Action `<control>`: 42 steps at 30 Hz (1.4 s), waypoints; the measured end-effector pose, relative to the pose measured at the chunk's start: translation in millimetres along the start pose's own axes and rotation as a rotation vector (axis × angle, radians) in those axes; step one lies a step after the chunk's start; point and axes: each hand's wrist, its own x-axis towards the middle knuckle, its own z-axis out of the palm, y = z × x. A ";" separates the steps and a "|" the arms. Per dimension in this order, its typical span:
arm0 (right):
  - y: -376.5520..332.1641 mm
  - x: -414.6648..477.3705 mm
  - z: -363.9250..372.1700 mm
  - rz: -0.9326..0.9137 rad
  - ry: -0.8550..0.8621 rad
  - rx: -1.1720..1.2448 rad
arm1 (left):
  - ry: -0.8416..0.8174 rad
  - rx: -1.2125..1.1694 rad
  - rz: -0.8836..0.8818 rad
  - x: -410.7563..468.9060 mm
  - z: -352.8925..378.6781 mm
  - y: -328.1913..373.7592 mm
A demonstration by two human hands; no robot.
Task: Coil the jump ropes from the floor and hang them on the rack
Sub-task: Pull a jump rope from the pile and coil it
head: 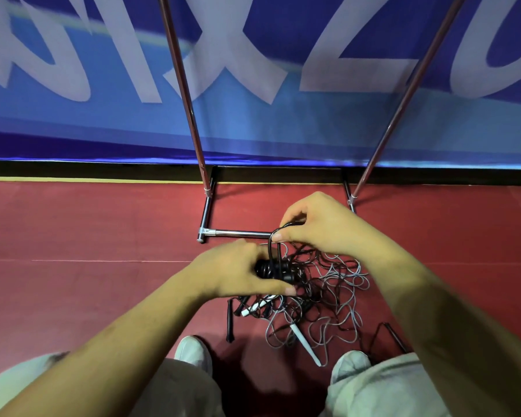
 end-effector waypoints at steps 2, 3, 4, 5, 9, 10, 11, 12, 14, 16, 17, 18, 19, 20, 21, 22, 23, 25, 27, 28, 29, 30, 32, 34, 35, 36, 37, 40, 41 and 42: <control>5.2 1.7 -1.7 0.075 0.034 0.043 | 0.016 -0.122 0.070 -2.2 -3.6 1.6; 8.2 2.1 -3.4 0.127 0.042 0.117 | 0.023 -0.211 0.101 -3.4 -6.5 0.9; 11.2 2.0 -5.2 0.172 0.032 0.202 | 0.035 -0.283 0.128 -4.0 -9.2 -0.1; 13.5 1.6 -6.8 0.205 0.001 0.267 | 0.059 -0.343 0.147 -5.0 -10.8 -0.5; 12.4 -0.2 -6.8 0.197 -0.171 0.436 | 0.217 -0.703 0.192 -7.9 -16.0 4.9; 11.4 0.9 -5.9 0.195 -0.167 0.487 | 0.281 -0.773 0.165 -7.1 -18.1 5.2; 10.4 1.5 -5.6 0.190 -0.148 0.506 | 0.346 -0.838 0.132 -5.9 -20.6 4.7; 9.2 1.9 -5.3 0.174 -0.123 0.485 | 0.402 -0.913 0.102 -4.7 -22.9 3.5; 8.9 2.5 -4.0 0.143 -0.100 0.428 | 0.466 -1.062 0.053 -3.0 -27.1 0.2; 9.0 2.3 -2.8 0.146 -0.100 0.404 | 0.507 -1.097 0.014 -1.7 -28.3 -0.4; 9.5 2.1 -3.3 0.148 -0.091 0.361 | 0.530 -1.082 -0.007 -1.1 -28.2 0.2; 10.2 2.4 -3.7 0.150 -0.072 0.296 | 0.551 -1.060 -0.035 0.0 -28.2 1.0; 11.2 2.9 -4.0 0.149 -0.053 0.233 | 0.567 -1.038 -0.070 1.6 -28.2 -0.6; 11.9 3.5 -4.1 0.147 -0.039 0.192 | 0.580 -1.015 -0.104 3.0 -28.8 -1.3; 12.7 3.8 -4.0 0.144 -0.033 0.171 | 0.594 -0.984 -0.134 4.8 -28.9 -5.0; 12.3 3.6 -3.7 0.139 -0.032 0.155 | 0.606 -0.938 -0.159 6.3 -28.4 -9.8; 12.0 3.1 -2.9 0.131 -0.035 0.137 | 0.617 -0.870 -0.182 7.4 -27.9 -14.3; 9.7 1.4 -0.3 0.114 -0.055 0.093 | 0.625 -0.678 -0.231 8.1 -25.4 -21.7; 5.8 -0.6 1.7 0.097 -0.082 0.036 | 0.621 -0.461 -0.269 7.2 -22.9 -23.6; 3.8 -1.1 2.6 0.084 -0.092 0.002 | 0.619 -0.333 -0.282 6.7 -21.9 -23.2; 1.7 -1.7 3.4 0.068 -0.095 -0.029 | 0.615 -0.199 -0.294 6.0 -21.0 -22.2; -0.4 -2.1 4.1 0.053 -0.092 -0.055 | 0.614 -0.081 -0.292 5.2 -19.6 -19.8; -4.5 -2.3 5.3 0.029 -0.078 -0.079 | 0.623 0.038 -0.285 5.1 -16.8 -17.1; -7.6 -2.4 7.4 -0.004 -0.076 -0.130 | 0.597 0.108 -0.298 5.4 -14.4 -16.0; -9.0 -2.6 8.9 -0.020 -0.085 -0.159 | 0.555 0.157 -0.303 5.7 -12.7 -15.1; -9.9 -3.0 11.1 -0.033 -0.100 -0.181 | 0.497 0.195 -0.302 5.9 -9.9 -14.5; -10.5 -3.4 13.0 -0.039 -0.114 -0.197 | 0.438 0.220 -0.292 5.7 -7.7 -13.1; -9.9 -5.2 14.7 -0.038 -0.134 -0.197 | 0.284 0.286 -0.218 4.5 -0.7 -8.6; -9.5 -5.5 13.7 -0.038 -0.128 -0.174 | 0.233 0.280 -0.192 4.0 -0.7 -8.0; -9.0 -5.7 12.4 -0.037 -0.113 -0.151 | 0.177 0.251 -0.169 3.8 -2.1 -8.6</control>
